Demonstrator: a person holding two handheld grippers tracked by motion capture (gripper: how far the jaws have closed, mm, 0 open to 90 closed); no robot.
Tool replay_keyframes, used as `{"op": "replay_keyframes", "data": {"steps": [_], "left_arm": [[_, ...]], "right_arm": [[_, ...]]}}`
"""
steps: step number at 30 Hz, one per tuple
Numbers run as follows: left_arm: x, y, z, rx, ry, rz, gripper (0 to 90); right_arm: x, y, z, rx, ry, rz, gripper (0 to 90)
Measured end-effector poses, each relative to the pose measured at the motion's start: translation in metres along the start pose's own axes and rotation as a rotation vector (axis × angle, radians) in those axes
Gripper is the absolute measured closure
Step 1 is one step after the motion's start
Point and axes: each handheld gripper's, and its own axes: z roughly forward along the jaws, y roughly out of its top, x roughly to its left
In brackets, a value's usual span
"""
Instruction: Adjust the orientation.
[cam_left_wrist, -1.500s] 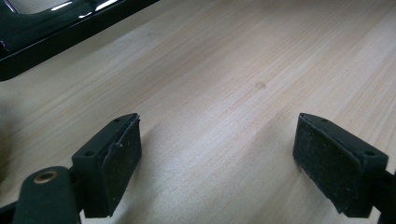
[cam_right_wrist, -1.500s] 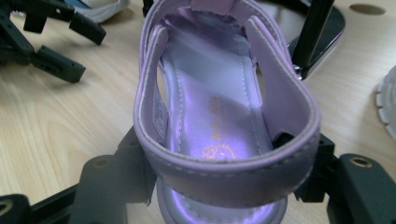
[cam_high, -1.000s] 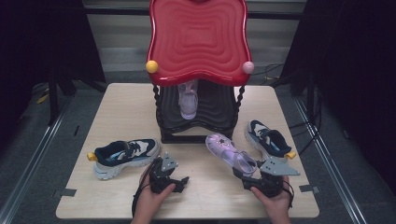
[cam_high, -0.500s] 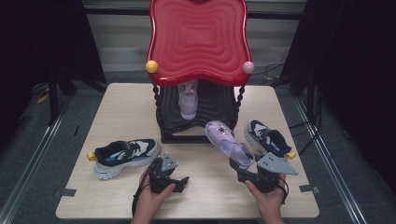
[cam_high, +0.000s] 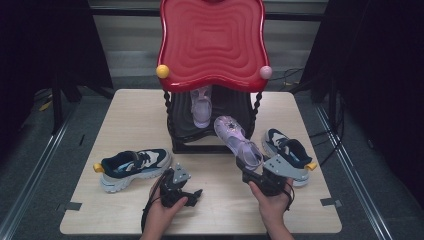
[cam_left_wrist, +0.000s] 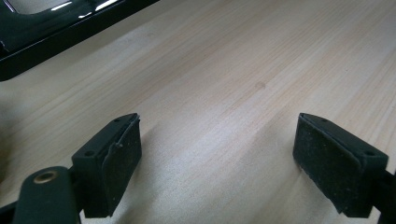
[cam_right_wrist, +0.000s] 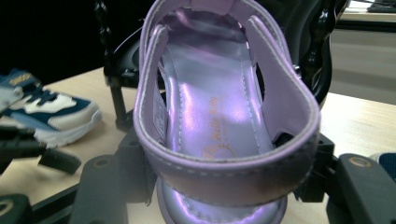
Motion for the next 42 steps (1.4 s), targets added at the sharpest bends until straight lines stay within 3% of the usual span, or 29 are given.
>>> {"op": "replay_keyframes", "data": {"steps": [24, 42], "left_arm": [[0.000, 0.000, 0.000, -0.002, 0.000, 0.005, 15.1], [-0.001, 0.000, 0.000, -0.004, -0.004, 0.005, 15.3]], "right_arm": [[0.007, 0.016, 0.043, -0.070, -0.092, 0.085, 37.3], [0.016, 0.024, 0.073, -0.083, -0.209, 0.084, 37.2]]}}
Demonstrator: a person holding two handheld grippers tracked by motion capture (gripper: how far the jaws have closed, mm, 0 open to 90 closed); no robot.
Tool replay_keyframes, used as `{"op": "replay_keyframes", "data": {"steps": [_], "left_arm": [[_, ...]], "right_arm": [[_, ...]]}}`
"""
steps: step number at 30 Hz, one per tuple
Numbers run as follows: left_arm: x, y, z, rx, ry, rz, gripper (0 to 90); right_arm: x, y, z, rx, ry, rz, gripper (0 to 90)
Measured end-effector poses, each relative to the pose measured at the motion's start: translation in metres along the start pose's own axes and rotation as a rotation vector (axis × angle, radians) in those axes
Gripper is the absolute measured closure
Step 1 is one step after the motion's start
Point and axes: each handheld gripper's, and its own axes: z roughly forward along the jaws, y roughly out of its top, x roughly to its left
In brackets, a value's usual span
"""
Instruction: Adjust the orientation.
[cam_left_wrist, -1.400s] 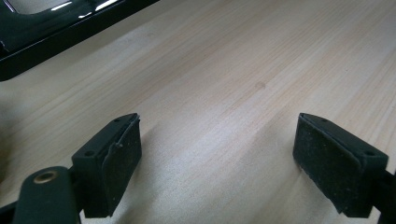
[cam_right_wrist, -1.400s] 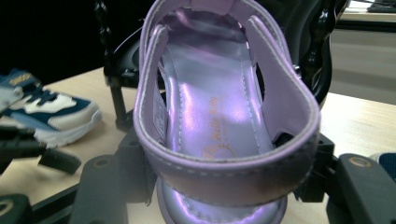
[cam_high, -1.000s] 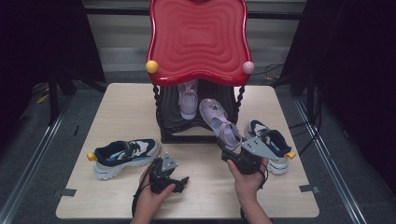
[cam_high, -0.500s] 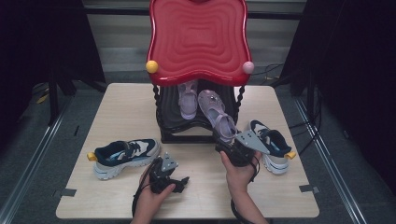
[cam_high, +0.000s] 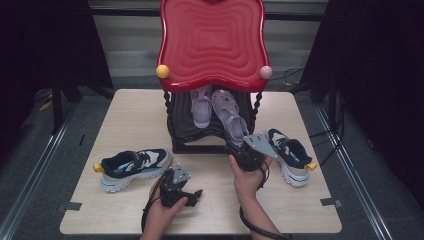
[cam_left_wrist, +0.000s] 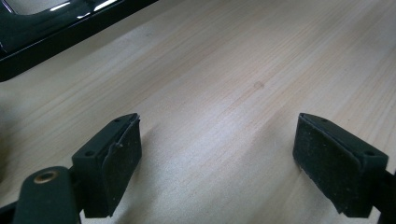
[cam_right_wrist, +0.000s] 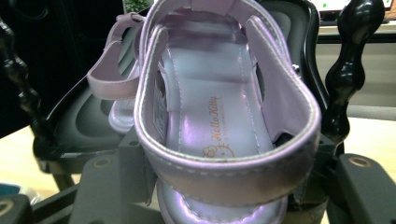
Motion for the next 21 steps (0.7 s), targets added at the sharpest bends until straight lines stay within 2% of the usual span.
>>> {"op": "replay_keyframes", "data": {"steps": [7, 9, 13, 21], "left_arm": [[0.000, 0.000, 0.000, 0.000, -0.002, 0.001, 15.3], [0.000, 0.000, 0.000, 0.000, -0.001, 0.001, 15.3], [0.000, 0.000, 0.000, 0.000, -0.001, 0.002, 15.3], [-0.001, 0.000, 0.000, 0.002, -0.002, 0.009, 15.6]], "right_arm": [[-0.002, 0.002, 0.012, 0.001, -0.017, 0.035, 37.2], [-0.001, 0.003, 0.015, -0.001, -0.029, 0.030, 37.2], [0.001, 0.003, 0.021, -0.001, -0.057, 0.054, 37.2], [0.004, 0.003, 0.030, -0.005, -0.094, 0.042, 37.2]]}}
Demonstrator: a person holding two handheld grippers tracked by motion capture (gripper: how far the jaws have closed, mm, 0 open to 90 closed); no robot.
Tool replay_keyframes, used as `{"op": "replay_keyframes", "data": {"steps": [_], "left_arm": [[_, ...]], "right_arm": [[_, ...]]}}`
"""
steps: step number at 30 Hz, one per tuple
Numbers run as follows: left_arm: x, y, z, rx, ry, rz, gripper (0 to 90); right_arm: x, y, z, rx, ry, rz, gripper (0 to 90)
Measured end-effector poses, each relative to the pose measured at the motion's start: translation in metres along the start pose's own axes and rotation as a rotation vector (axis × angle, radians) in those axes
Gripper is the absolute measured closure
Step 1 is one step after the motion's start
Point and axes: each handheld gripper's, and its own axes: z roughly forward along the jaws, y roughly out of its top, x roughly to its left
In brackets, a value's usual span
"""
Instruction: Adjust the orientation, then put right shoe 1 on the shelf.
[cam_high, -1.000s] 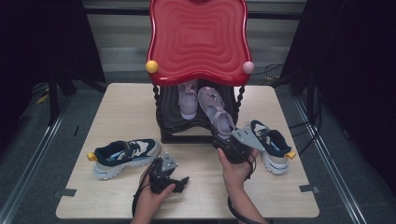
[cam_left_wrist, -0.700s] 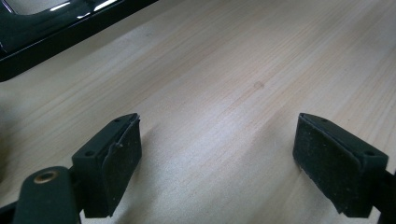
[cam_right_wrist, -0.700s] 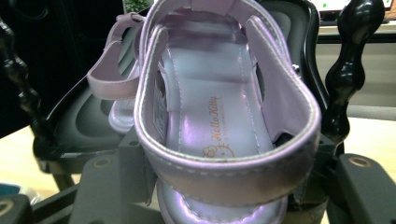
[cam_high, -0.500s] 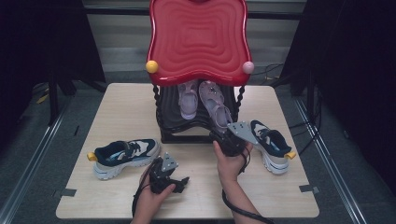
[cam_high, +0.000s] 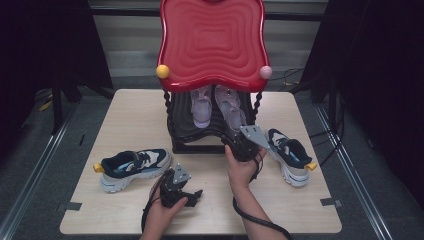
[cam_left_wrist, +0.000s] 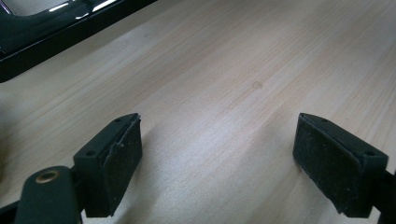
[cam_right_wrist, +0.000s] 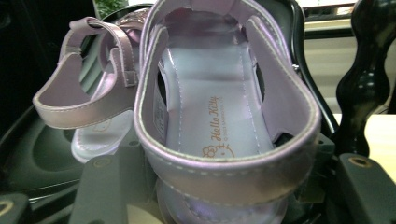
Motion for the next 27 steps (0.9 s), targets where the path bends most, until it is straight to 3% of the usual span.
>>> {"op": "replay_keyframes", "data": {"steps": [14, 19, 27], "left_arm": [[0.000, 0.000, 0.000, -0.001, -0.003, 0.000, 15.5], [0.000, 0.000, 0.000, -0.001, -0.006, -0.003, 15.5], [0.000, 0.000, 0.000, 0.000, -0.007, -0.002, 15.2]], "right_arm": [[0.007, -0.001, 0.014, 0.003, -0.040, 0.009, 37.1], [0.013, -0.003, 0.019, -0.001, -0.051, -0.015, 37.1], [0.019, 0.001, 0.028, -0.003, -0.103, 0.015, 37.1]]}}
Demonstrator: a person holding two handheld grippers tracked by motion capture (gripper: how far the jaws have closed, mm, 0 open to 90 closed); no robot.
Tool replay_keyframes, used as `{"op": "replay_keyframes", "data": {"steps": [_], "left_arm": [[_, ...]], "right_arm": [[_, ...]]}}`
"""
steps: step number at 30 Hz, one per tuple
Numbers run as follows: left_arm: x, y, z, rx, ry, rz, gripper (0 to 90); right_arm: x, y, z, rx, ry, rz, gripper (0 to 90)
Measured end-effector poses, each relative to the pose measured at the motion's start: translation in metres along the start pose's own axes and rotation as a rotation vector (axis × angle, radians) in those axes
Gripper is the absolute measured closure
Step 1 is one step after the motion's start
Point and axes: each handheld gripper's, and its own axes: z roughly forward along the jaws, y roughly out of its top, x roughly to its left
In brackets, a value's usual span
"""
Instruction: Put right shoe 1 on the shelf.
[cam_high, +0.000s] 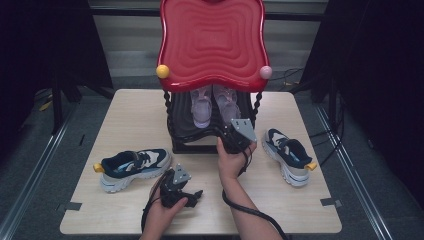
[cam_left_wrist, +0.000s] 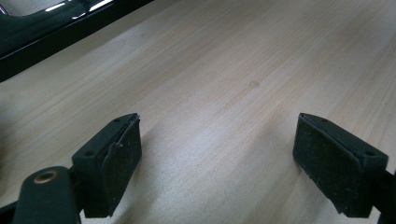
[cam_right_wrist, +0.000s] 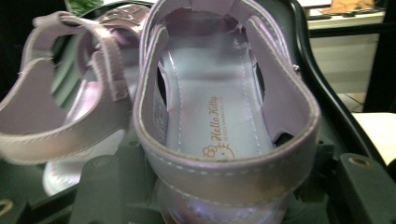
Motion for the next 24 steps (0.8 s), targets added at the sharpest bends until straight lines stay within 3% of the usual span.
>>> {"op": "replay_keyframes", "data": {"steps": [6, 17, 24], "left_arm": [[0.000, 0.000, 0.000, 0.001, -0.001, 0.000, 15.1], [0.000, 0.000, 0.000, 0.001, -0.002, 0.001, 15.1], [0.000, 0.000, 0.000, 0.000, -0.002, 0.001, 15.1]], "right_arm": [[0.004, 0.005, 0.008, 0.011, -0.032, 0.044, 37.0], [0.013, 0.011, 0.017, 0.022, -0.081, 0.026, 37.0], [0.014, 0.015, 0.023, 0.032, -0.086, 0.023, 36.9]]}}
